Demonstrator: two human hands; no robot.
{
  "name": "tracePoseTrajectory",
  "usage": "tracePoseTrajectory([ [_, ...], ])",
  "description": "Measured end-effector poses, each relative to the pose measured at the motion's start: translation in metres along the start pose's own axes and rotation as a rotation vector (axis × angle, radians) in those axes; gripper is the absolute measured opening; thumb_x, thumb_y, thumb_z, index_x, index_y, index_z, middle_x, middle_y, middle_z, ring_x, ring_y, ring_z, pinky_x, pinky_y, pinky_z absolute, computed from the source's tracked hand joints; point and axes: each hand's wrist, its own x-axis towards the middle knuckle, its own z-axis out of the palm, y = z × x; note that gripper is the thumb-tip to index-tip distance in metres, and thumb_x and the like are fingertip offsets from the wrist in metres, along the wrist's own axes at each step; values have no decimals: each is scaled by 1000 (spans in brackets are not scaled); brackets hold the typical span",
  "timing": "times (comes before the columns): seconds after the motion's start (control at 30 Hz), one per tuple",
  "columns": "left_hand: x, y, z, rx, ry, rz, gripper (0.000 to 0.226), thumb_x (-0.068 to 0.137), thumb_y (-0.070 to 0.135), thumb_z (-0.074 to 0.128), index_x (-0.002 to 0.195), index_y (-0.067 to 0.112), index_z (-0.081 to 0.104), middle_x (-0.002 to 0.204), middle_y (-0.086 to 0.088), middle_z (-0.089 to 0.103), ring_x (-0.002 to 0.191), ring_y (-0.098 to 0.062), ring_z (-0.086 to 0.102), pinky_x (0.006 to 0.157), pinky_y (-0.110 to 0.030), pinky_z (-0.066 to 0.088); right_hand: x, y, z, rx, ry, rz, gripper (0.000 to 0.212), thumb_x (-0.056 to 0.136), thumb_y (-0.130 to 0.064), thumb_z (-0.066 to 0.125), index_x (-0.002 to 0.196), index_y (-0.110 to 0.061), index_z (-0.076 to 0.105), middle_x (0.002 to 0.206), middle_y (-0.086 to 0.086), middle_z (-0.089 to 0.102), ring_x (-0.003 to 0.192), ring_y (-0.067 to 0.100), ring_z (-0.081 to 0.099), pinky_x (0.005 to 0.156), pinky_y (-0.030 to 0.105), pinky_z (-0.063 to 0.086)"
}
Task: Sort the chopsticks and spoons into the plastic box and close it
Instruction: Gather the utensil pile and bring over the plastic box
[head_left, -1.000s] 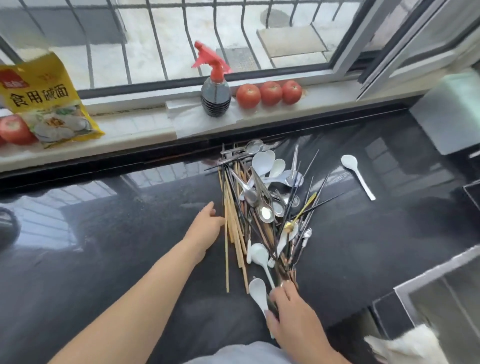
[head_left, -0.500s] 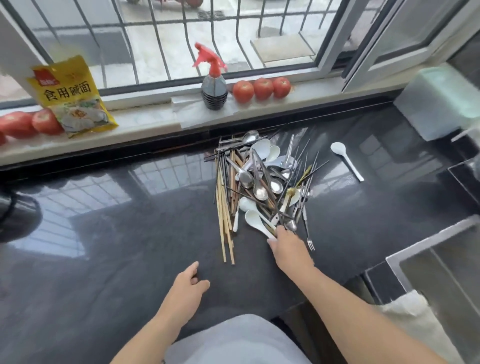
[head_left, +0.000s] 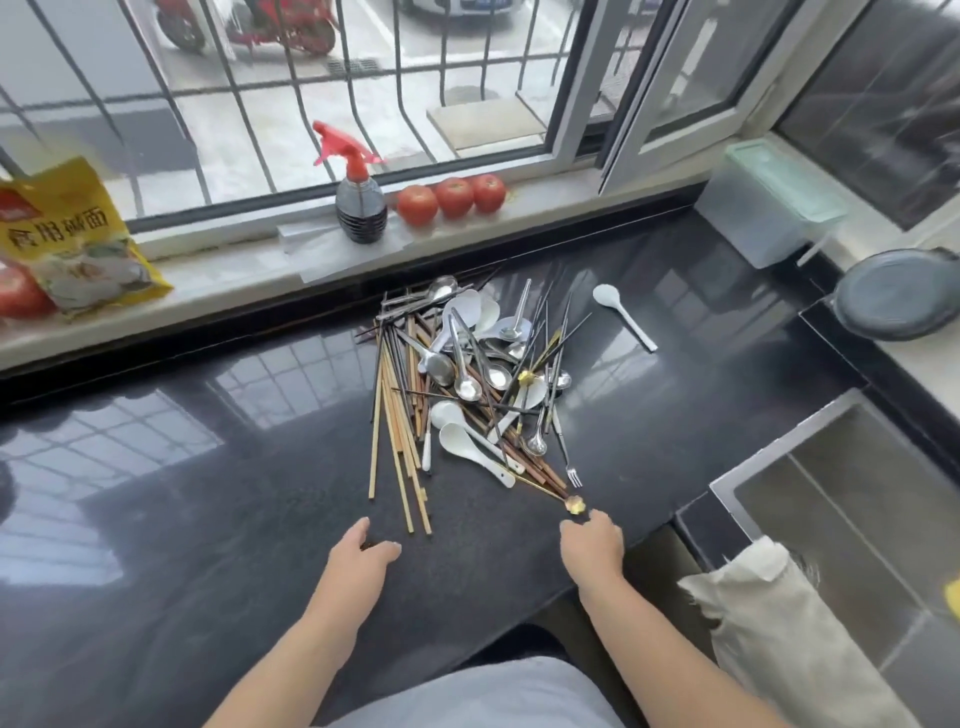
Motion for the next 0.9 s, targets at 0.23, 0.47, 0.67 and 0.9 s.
tracePoseTrajectory([
  [0.23,22,49,22,153,251,82,72,101,30,59,163,28,23,171,-1,18,154,-32,21,122,-52,22,59,-46,-43,-126,-182,-184,22,93,-25,58,114,-18,60,116,9,64,99,28,62,77,33,52],
  [0.47,53,109,87,405,292,-4,70,101,37,53,163,28,23,168,-10,23,152,-40,24,122,-49,24,245,-151,-122,-513,34,-593,55,94,-21,50,149,-17,44,156,13,32,139,39,32,115,43,32],
  [0.67,49,129,116,403,369,-135,72,96,34,54,162,27,25,170,-12,15,152,-41,22,121,-49,25,310,-193,-121,-834,-28,-788,20,91,-12,49,111,-12,51,144,7,39,120,37,41,97,41,40],
  [0.9,9,152,143,67,526,-26,60,99,24,54,157,31,39,160,1,40,139,-29,46,113,-52,42,269,-163,-82,-694,-11,-1069,16,82,1,56,89,-12,50,110,12,51,90,31,45,77,37,44],
])
